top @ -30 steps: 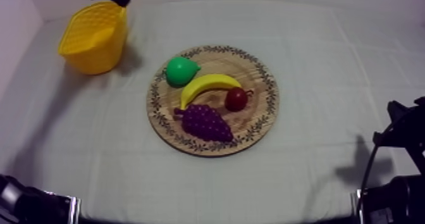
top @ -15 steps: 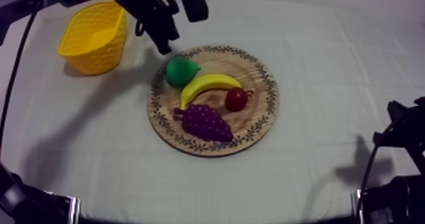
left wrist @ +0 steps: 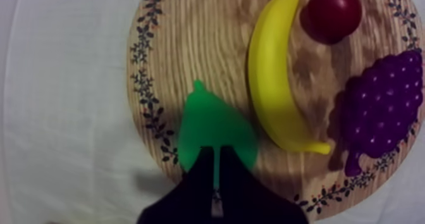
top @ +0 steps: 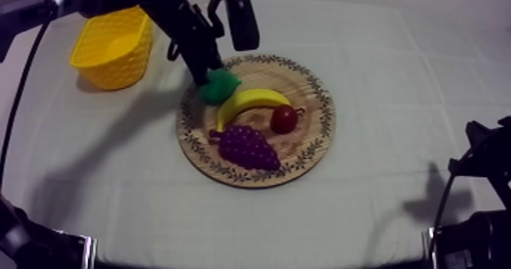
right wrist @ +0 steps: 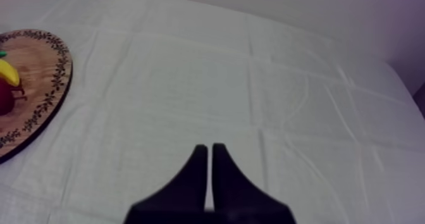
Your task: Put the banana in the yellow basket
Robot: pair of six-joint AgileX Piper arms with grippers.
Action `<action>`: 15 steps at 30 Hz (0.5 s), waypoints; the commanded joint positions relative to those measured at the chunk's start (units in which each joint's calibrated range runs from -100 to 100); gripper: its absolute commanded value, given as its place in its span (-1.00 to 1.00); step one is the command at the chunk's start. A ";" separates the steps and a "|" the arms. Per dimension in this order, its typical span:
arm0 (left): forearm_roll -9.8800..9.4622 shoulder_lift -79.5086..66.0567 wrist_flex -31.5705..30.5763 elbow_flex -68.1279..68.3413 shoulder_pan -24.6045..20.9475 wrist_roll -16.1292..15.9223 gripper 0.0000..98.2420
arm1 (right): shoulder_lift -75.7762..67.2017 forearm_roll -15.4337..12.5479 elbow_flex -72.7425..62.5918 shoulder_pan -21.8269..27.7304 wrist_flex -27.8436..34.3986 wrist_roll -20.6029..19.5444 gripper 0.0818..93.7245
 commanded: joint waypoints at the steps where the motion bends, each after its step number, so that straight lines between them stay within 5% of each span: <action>1: 0.05 -0.09 -0.36 0.68 0.27 0.03 -0.93 | -0.02 0.02 -0.03 0.02 -0.01 -0.01 -1.00; 15: 0.55 -0.48 -3.70 5.93 4.38 0.72 -0.90 | -0.02 0.02 -0.03 0.02 -0.01 -0.01 -1.00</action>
